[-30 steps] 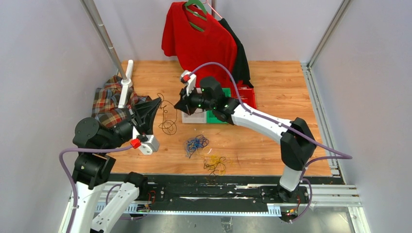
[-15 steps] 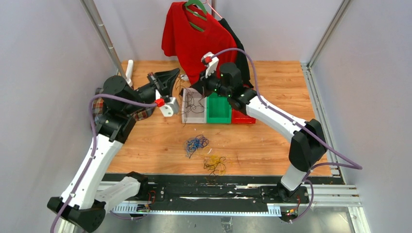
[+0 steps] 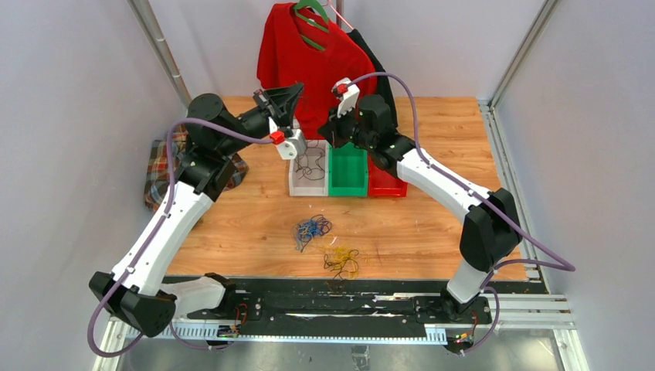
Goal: Untangle the cables
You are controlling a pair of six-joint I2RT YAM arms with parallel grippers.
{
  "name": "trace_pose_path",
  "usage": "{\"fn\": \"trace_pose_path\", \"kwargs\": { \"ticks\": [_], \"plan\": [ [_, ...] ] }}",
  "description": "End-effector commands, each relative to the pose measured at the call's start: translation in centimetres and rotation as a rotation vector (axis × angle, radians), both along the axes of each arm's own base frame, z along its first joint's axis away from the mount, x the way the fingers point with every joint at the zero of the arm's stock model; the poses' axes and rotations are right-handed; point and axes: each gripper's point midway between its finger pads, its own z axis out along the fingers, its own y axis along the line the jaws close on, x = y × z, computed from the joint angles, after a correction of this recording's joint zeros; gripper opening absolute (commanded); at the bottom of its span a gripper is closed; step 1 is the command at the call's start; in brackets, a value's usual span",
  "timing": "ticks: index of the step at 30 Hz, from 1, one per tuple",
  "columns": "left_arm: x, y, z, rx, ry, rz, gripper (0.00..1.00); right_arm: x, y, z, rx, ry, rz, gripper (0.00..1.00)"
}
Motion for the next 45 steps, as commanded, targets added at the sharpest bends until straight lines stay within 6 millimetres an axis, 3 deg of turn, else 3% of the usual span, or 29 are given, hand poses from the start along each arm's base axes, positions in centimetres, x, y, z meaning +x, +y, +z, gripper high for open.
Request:
{"fn": "trace_pose_path", "kwargs": {
  "ticks": [1,7,10,18,27,38,45],
  "plan": [
    [0.7,-0.4,1.9,-0.019,-0.073,0.009,0.00,1.7,-1.7,-0.1,-0.027,-0.015,-0.070,0.01],
    [2.7,-1.5,1.0,0.000,-0.048,0.008,0.01,2.5,-2.6,-0.7,-0.035,-0.016,-0.091,0.01],
    [3.7,-1.7,-0.6,0.038,-0.047,0.024,0.00,2.9,-2.7,-1.4,-0.036,-0.003,-0.090,0.01],
    [6.3,-1.9,-7.9,0.139,0.045,0.077,0.00,3.0,-4.6,-3.3,-0.066,0.016,-0.136,0.01],
    [7.8,-1.4,-17.7,0.314,0.257,0.121,0.01,2.5,-7.3,-4.7,-0.082,0.019,-0.209,0.03],
    [7.8,-0.8,-25.8,0.427,0.503,0.192,0.01,1.8,-8.6,-6.0,-0.094,0.030,-0.234,0.06],
    [9.8,0.1,-29.7,0.502,0.555,0.287,0.01,1.1,-9.5,-5.8,-0.081,0.016,-0.256,0.07]
  ]
}}
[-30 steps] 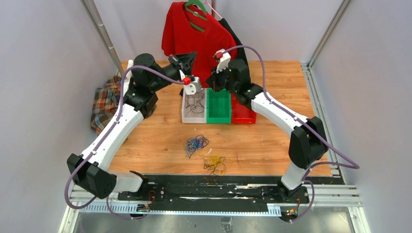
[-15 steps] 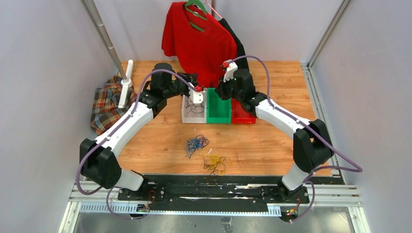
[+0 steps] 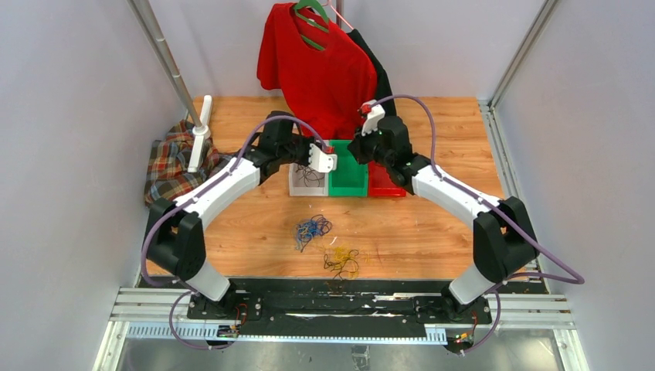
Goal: Untangle the cables
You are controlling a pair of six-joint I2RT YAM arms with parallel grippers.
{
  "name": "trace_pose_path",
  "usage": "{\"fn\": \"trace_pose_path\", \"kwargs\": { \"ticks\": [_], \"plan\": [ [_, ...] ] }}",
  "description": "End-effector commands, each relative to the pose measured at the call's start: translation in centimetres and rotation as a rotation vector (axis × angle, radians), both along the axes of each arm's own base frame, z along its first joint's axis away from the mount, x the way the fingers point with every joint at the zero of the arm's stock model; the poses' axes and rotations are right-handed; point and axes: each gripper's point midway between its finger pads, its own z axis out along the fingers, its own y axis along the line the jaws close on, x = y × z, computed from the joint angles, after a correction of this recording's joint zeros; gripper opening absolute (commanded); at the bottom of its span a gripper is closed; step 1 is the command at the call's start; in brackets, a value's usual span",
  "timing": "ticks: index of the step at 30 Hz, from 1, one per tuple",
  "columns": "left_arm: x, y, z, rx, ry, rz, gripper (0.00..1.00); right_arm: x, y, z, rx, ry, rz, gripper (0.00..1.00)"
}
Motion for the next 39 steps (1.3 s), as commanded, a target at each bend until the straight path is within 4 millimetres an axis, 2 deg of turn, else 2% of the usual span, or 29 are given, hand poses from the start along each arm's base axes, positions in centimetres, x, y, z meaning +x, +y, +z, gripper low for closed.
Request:
{"fn": "trace_pose_path", "kwargs": {
  "ticks": [1,9,14,15,17,19,22,27,32,35,37,39],
  "plan": [
    [1.1,0.8,-2.6,0.071,0.028,0.064,0.01,0.1,-1.4,1.9,0.024,-0.061,-0.039,0.07],
    [2.7,0.7,-5.7,0.126,0.105,0.201,0.01,0.1,-2.6,2.1,0.032,-0.073,-0.068,0.08],
    [1.7,0.6,-7.4,0.146,0.276,0.228,0.01,0.3,-4.2,2.2,0.040,-0.068,-0.102,0.11],
    [1.6,0.5,-7.4,0.153,0.304,0.233,0.05,0.3,-4.6,2.4,0.044,-0.069,-0.110,0.12],
    [1.5,0.6,-7.1,0.159,0.344,0.243,0.21,0.2,-5.4,2.7,0.052,-0.068,-0.125,0.14],
    [1.2,0.6,-6.7,0.150,0.402,0.240,0.32,0.1,-5.9,3.1,0.052,-0.069,-0.136,0.15],
    [0.8,0.7,-5.2,0.101,0.513,0.249,0.48,-0.3,-6.3,3.5,0.064,-0.064,-0.157,0.18],
    [-0.3,1.0,-3.8,0.016,0.644,0.251,0.59,-1.0,-5.9,3.8,0.113,-0.045,-0.139,0.22],
    [-2.3,1.4,-5.4,0.043,0.688,0.211,0.61,-1.2,-4.9,3.5,0.116,-0.021,-0.098,0.29],
    [-3.0,1.4,-6.1,0.048,0.710,0.186,0.73,-1.5,-4.2,3.2,0.107,-0.014,-0.075,0.35],
    [-2.8,1.4,-6.5,0.056,0.708,0.188,0.74,-1.9,-3.5,2.9,0.106,-0.006,-0.058,0.36],
    [-1.6,1.1,-7.0,0.029,0.706,0.232,0.67,-2.4,-2.7,2.5,0.104,0.003,-0.041,0.36]
  ]
}}
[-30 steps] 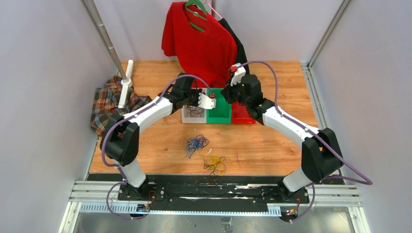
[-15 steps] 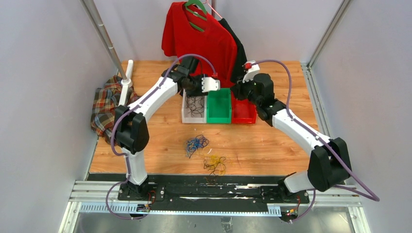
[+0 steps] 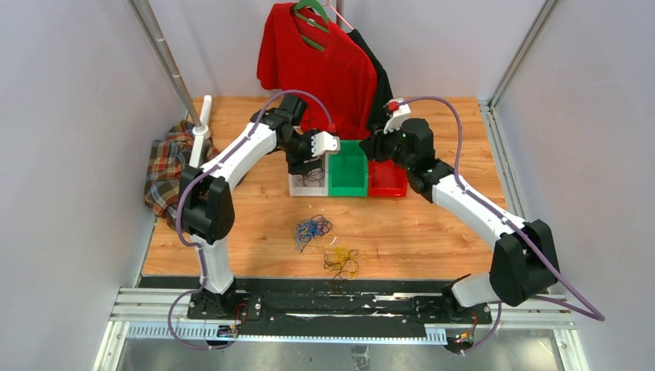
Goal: Untangle the cables
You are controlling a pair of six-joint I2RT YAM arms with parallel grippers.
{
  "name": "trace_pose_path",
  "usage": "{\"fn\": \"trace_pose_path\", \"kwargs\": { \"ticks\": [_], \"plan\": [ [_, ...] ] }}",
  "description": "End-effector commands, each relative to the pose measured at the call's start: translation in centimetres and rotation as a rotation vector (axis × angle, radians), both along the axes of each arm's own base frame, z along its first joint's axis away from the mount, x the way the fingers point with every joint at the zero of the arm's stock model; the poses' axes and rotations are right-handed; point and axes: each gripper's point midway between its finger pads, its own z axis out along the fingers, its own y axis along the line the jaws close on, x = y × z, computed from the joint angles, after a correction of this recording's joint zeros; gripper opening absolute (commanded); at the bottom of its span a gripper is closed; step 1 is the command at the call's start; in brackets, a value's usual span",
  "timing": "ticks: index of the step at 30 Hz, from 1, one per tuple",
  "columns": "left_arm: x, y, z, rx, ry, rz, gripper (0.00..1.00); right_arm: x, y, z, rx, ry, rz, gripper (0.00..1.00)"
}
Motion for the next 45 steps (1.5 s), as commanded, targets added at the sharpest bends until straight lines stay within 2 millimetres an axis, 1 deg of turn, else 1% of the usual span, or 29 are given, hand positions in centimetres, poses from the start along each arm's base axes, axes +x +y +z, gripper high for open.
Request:
{"fn": "trace_pose_path", "kwargs": {
  "ticks": [1,4,6,8,10,11,12,14,15,16,17,19,22,23,25,26,27,28,30,32,34,35,36,38,40,42,43,45],
  "plan": [
    [1.4,-1.0,0.4,-0.055,-0.018,0.054,0.63,-1.4,2.2,-1.0,-0.002,0.033,0.061,0.36],
    [3.6,-1.6,0.7,-0.101,-0.084,0.143,0.51,-2.9,3.3,-2.0,0.000,0.057,0.086,0.36],
    [4.8,-1.8,1.0,-0.129,-0.144,0.181,0.42,-4.1,3.8,-3.0,0.006,0.080,0.099,0.36],
    [5.2,-1.9,1.0,-0.144,-0.175,0.185,0.38,-5.3,4.1,-3.7,0.009,0.092,0.105,0.36],
    [5.3,-2.0,0.7,-0.158,-0.178,0.197,0.37,-6.5,4.3,-4.1,0.005,0.098,0.108,0.36],
    [5.3,-2.2,1.0,-0.176,-0.171,0.212,0.38,-7.1,4.3,-4.3,0.001,0.099,0.104,0.35],
    [5.0,-2.4,1.5,-0.195,-0.147,0.224,0.42,-7.5,4.2,-4.3,0.002,0.098,0.104,0.35],
    [3.9,-3.1,3.8,-0.256,-0.095,0.223,0.61,-8.3,4.3,-4.3,-0.001,0.095,0.115,0.38],
    [3.4,-3.1,5.1,-0.284,-0.077,0.222,0.67,-8.4,4.3,-4.1,-0.005,0.090,0.120,0.40],
    [3.0,-3.0,6.7,-0.314,-0.070,0.230,0.79,-8.3,4.4,-3.9,-0.011,0.084,0.126,0.43],
    [2.7,-2.6,8.3,-0.341,-0.069,0.252,0.87,-8.2,4.5,-3.8,-0.019,0.080,0.132,0.44],
    [2.1,-1.4,11.7,-0.383,-0.084,0.294,0.99,-7.8,5.2,-3.0,-0.027,0.056,0.157,0.48],
    [1.1,1.6,16.8,-0.427,-0.151,0.373,0.98,-6.7,6.9,-1.8,-0.051,0.029,0.213,0.52],
    [0.8,3.0,18.3,-0.428,-0.183,0.409,0.98,-6.2,7.7,-1.2,-0.057,0.019,0.234,0.54],
    [0.4,6.8,20.7,-0.425,-0.246,0.528,0.98,-5.2,9.6,-0.4,-0.067,-0.002,0.276,0.57],
    [-0.1,8.6,21.8,-0.436,-0.269,0.594,0.98,-4.6,10.8,-0.2,-0.073,-0.008,0.300,0.58],
    [-0.6,10.4,22.4,-0.452,-0.268,0.654,0.98,-3.9,12.6,0.0,-0.082,-0.016,0.331,0.59],
    [-1.0,12.2,22.7,-0.469,-0.264,0.719,0.98,-3.3,13.9,0.1,-0.094,-0.024,0.350,0.60],
    [-2.0,15.7,22.3,-0.463,-0.257,0.847,0.98,-2.4,16.3,-0.4,-0.118,-0.031,0.379,0.61],
    [-3.4,18.5,21.2,-0.360,-0.258,0.893,0.98,-1.4,18.4,-0.4,-0.100,-0.049,0.381,0.63],
    [-5.3,20.5,19.8,-0.224,-0.228,0.918,0.98,-0.5,20.4,-0.9,-0.062,-0.044,0.391,0.62],
    [-6.1,21.0,19.3,-0.194,-0.202,0.926,0.98,0.0,21.3,-1.1,-0.060,-0.042,0.395,0.61],
    [-6.9,21.2,19.1,-0.202,-0.174,0.926,0.98,0.6,22.1,-1.7,-0.079,-0.021,0.396,0.59],
    [-7.9,21.6,18.7,-0.238,-0.143,0.939,0.98,1.8,23.2,-3.9,-0.126,0.030,0.394,0.53],
    [-8.4,21.6,18.7,-0.245,-0.144,0.940,0.98,2.5,23.8,-5.4,-0.160,0.055,0.395,0.48],
    [-8.7,21.7,18.7,-0.250,-0.145,0.939,0.98,3.1,23.4,-7.3,-0.204,0.080,0.376,0.38],
    [-8.9,21.7,18.8,-0.251,-0.150,0.936,0.98,3.4,22.9,-8.3,-0.223,0.096,0.362,0.31],
    [-9.0,21.6,18.9,-0.253,-0.156,0.924,0.98,4.0,21.7,-9.7,-0.246,0.120,0.332,0.17]
  ]
}}
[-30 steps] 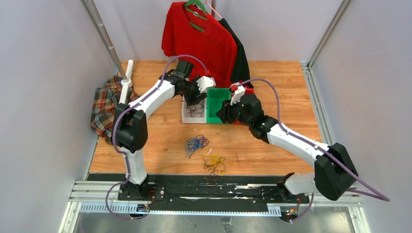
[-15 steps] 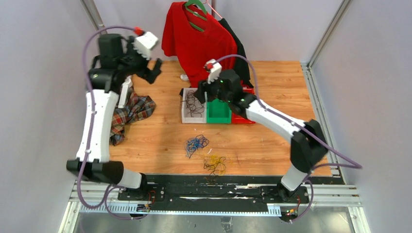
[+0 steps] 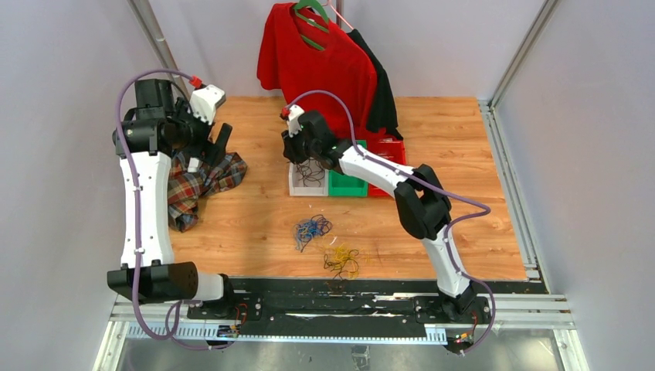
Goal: Untangle the cables
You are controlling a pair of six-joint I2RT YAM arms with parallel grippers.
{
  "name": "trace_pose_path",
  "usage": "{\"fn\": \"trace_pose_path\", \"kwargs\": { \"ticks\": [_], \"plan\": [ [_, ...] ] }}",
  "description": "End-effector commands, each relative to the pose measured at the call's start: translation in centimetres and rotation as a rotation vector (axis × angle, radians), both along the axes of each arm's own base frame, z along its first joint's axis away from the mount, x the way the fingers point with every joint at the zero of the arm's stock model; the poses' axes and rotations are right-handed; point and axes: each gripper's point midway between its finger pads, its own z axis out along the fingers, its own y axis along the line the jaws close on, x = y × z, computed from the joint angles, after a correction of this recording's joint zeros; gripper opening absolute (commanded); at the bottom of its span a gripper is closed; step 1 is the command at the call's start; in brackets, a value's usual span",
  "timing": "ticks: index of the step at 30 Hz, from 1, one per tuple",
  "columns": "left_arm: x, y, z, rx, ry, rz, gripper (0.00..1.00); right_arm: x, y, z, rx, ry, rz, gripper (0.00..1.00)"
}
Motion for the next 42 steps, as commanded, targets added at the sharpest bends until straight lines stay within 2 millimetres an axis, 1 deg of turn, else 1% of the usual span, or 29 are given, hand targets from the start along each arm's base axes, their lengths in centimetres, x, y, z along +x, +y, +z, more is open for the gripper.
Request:
{"fn": "trace_pose_path", "kwargs": {
  "ticks": [1,3,5,9,13,19,24,26,28,29,30,32,33,35,36,37,39,42],
  "plan": [
    [-1.8,-0.6,0.9,-0.006,-0.023,-0.041,0.98,1.1,-2.5,-2.4,-0.097,0.029,-0.064,0.11],
    [-2.0,-0.7,0.9,-0.006,-0.028,-0.054,0.98,1.6,-3.6,-3.4,-0.115,0.045,-0.090,0.03],
    [-2.2,-0.8,0.7,-0.005,-0.028,-0.066,0.98,2.1,-4.4,-4.1,-0.125,0.056,-0.107,0.01],
    [-2.4,-0.6,0.2,0.015,-0.020,-0.076,0.98,2.8,-5.3,-5.2,-0.159,0.063,-0.127,0.01],
    [-2.3,-0.5,-0.3,0.019,-0.018,-0.074,0.98,3.3,-6.0,-6.8,-0.216,0.069,-0.143,0.01],
    [-2.2,-0.7,0.0,0.010,-0.029,-0.073,0.98,4.1,-5.9,-9.0,-0.274,0.074,-0.140,0.01],
    [-2.5,-0.6,0.0,0.021,-0.036,-0.081,0.98,3.8,-4.9,-9.5,-0.312,0.052,-0.111,0.01],
    [-2.6,-0.6,0.1,0.025,-0.042,-0.084,0.98,3.7,-4.7,-9.2,-0.331,0.033,-0.107,0.01],
    [-2.8,-0.7,0.3,0.028,-0.050,-0.093,0.98,3.5,-4.8,-8.2,-0.340,0.035,-0.101,0.01],
    [-2.9,-0.8,0.5,0.028,-0.059,-0.101,0.98,3.4,-4.9,-7.3,-0.343,0.029,-0.096,0.01],
    [-3.2,-1.1,0.9,0.026,-0.073,-0.112,0.98,3.2,-5.0,-6.3,-0.349,0.022,-0.090,0.04],
    [-3.7,-1.8,1.3,0.010,-0.096,-0.143,0.98,2.8,-5.6,-4.2,-0.344,0.003,-0.091,0.19],
    [-3.9,-2.1,1.5,-0.007,-0.103,-0.154,0.98,2.5,-5.9,-3.5,-0.346,-0.002,-0.091,0.24],
    [-4.2,-2.6,1.7,-0.031,-0.108,-0.158,0.98,2.2,-6.8,-2.4,-0.363,-0.002,-0.105,0.34],
    [-4.4,-2.7,1.7,-0.037,-0.107,-0.160,0.98,2.0,-7.0,-2.2,-0.376,0.002,-0.103,0.43],
    [-4.5,-2.7,1.7,-0.034,-0.108,-0.158,0.98,1.8,-7.3,-2.0,-0.390,0.008,-0.103,0.50],
    [-4.7,-2.4,1.5,-0.021,-0.100,-0.149,0.98,1.6,-7.9,-1.6,-0.414,0.008,-0.105,0.55],
    [-5.2,-2.1,1.4,-0.003,-0.097,-0.141,0.98,1.1,-8.4,-0.3,-0.408,-0.005,-0.107,0.57]
  ]
}}
